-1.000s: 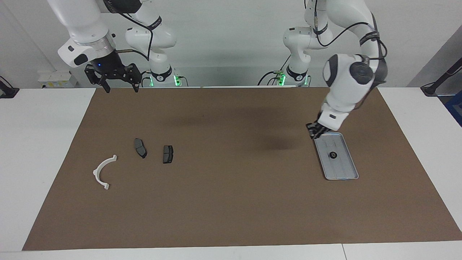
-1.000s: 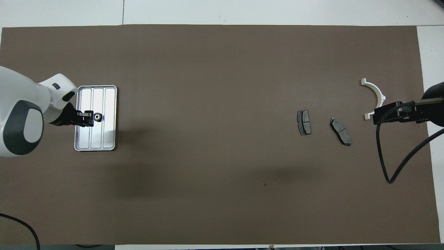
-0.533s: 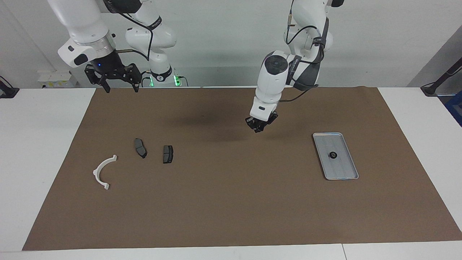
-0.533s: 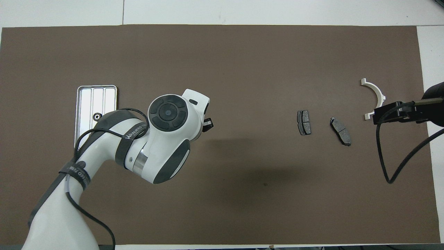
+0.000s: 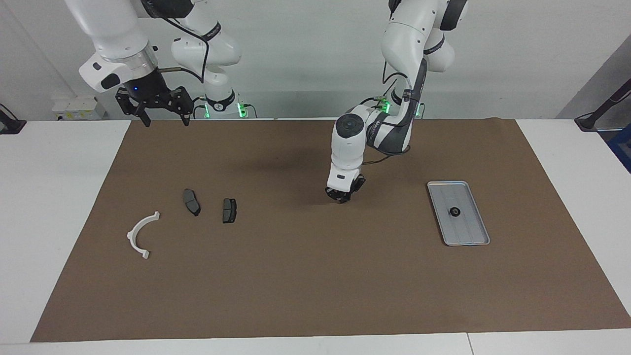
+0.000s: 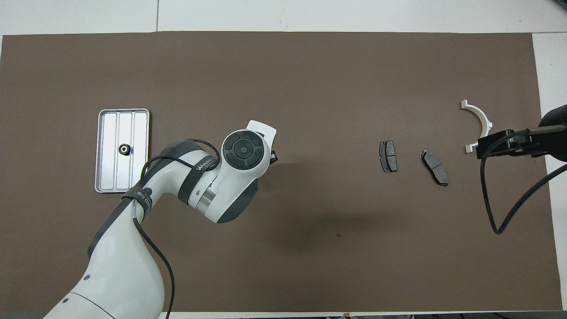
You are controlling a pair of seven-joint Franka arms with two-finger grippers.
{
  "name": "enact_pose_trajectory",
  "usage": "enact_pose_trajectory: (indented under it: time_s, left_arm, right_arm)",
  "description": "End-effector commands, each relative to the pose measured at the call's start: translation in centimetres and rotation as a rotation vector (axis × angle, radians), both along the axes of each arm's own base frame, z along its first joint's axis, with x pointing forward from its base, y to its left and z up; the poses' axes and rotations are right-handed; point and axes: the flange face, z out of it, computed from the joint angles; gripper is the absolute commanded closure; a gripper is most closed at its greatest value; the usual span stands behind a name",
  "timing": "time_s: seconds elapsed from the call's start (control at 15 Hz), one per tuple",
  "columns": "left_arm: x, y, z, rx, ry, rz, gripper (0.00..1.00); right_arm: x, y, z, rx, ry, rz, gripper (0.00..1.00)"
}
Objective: Place bearing gear from tray to pile
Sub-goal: 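Carry the bearing to mid-table and release it while the right gripper approaches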
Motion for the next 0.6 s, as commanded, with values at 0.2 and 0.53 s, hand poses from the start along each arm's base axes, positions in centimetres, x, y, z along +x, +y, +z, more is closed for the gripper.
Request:
enact_pose_trajectory:
  time_s: [0.2, 0.53]
  left_arm:
    - [0.1, -0.2, 0.4, 0.002, -0.038, -0.004, 0.1]
    - [1.9, 3.8, 5.4, 0.025, -0.031, -0.064, 0.1]
  right_arm:
    - [-0.6, 0.4, -0.8, 0.025, 0.006, -0.012, 0.0]
    - [0.2, 6.2, -5.0, 0.02, -0.027, -0.047, 0.0]
